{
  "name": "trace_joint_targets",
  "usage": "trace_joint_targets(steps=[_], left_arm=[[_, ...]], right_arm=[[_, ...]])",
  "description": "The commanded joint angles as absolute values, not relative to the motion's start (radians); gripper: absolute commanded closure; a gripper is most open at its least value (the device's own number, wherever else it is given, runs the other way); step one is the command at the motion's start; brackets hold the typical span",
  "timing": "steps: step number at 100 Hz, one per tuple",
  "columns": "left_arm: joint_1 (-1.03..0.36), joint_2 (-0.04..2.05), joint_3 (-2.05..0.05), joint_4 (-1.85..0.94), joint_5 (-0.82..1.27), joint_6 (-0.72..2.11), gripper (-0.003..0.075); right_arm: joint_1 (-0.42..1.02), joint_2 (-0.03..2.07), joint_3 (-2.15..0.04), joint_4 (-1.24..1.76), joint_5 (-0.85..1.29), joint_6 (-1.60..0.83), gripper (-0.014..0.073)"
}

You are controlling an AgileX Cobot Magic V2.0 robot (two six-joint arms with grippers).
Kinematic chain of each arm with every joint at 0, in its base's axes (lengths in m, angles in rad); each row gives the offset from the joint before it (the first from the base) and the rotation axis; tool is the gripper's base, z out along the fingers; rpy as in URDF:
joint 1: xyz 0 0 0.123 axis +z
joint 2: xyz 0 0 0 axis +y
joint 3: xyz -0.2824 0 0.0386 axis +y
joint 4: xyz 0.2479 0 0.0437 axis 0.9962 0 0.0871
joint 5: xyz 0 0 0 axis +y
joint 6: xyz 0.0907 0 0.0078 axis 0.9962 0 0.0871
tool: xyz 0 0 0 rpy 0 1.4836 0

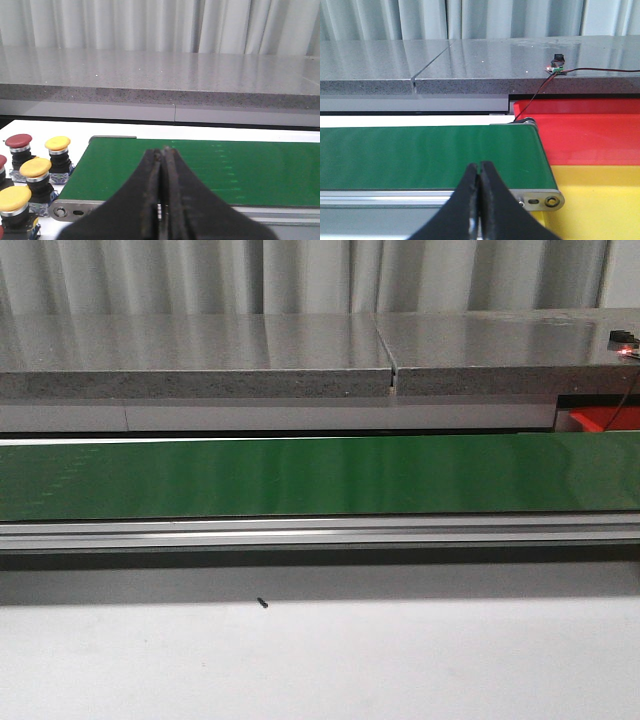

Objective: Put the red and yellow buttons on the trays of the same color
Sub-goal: 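Move the left gripper down over the red and yellow buttons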

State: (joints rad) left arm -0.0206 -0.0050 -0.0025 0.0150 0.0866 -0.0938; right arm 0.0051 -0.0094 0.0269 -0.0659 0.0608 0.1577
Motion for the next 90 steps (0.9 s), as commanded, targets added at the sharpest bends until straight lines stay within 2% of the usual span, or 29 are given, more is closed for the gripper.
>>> trace_joint_targets(steps=[1, 81, 90], left_arm=[[-0.02, -0.037, 0.03, 0.008, 0.0, -0.101, 0.0741], [-0.02, -0.037, 0.026, 0.008, 0.0, -0.101, 0.0741], [-0.02, -0.037, -0.003, 0.008, 0.065, -0.101, 0.0741]], right_arm=[[-0.002, -0.029, 0.011, -0.075, -0.014, 0.157, 0.0685], [-0.002, -0.029, 0.011, -0.075, -0.014, 0.157, 0.0685], [-0.002, -0.029, 0.011, -0.075, -0.014, 0.157, 0.0685]])
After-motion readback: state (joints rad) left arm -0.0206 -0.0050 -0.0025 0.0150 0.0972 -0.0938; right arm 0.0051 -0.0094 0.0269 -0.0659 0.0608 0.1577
